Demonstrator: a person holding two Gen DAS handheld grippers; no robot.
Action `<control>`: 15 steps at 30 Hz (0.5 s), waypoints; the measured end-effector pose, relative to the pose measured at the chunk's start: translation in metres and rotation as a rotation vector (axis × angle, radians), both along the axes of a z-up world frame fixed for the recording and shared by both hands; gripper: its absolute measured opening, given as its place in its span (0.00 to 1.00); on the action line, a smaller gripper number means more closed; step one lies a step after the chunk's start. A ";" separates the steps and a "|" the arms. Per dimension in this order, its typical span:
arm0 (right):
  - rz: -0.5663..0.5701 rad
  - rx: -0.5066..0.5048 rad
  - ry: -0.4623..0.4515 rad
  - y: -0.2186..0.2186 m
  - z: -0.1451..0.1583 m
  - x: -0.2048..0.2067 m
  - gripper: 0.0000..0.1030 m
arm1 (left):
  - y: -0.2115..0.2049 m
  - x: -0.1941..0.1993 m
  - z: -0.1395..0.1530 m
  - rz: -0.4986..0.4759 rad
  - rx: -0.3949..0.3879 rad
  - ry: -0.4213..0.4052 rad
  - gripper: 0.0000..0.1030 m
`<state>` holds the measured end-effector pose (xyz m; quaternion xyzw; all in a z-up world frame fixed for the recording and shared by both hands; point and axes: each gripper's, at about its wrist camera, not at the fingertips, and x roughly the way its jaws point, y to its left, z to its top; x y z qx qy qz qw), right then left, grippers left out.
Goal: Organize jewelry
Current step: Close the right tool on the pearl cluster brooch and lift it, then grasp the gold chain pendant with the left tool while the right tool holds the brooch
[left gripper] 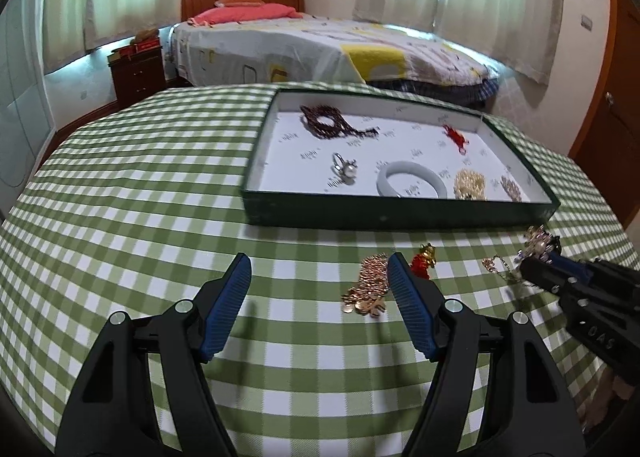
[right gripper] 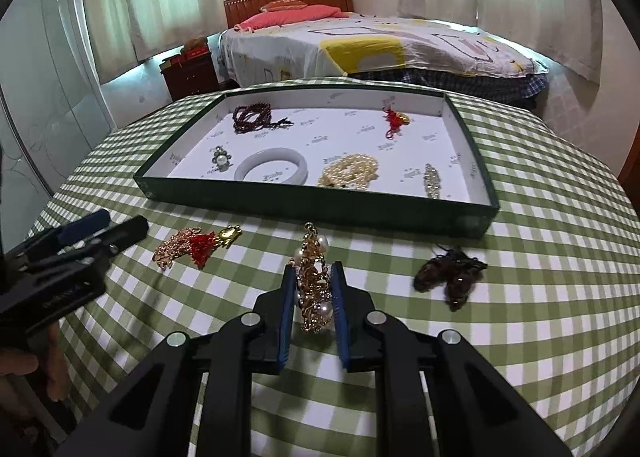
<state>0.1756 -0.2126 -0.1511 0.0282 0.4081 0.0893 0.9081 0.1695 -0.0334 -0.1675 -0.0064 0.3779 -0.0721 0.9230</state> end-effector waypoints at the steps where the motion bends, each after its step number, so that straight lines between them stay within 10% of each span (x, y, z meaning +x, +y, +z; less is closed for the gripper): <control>1: -0.004 0.004 -0.002 -0.003 0.000 0.000 0.18 | -0.002 0.002 -0.001 -0.006 0.004 0.010 0.65; 15: -0.033 0.042 -0.001 -0.020 -0.003 0.001 0.18 | -0.027 0.026 -0.019 -0.077 0.030 0.125 0.54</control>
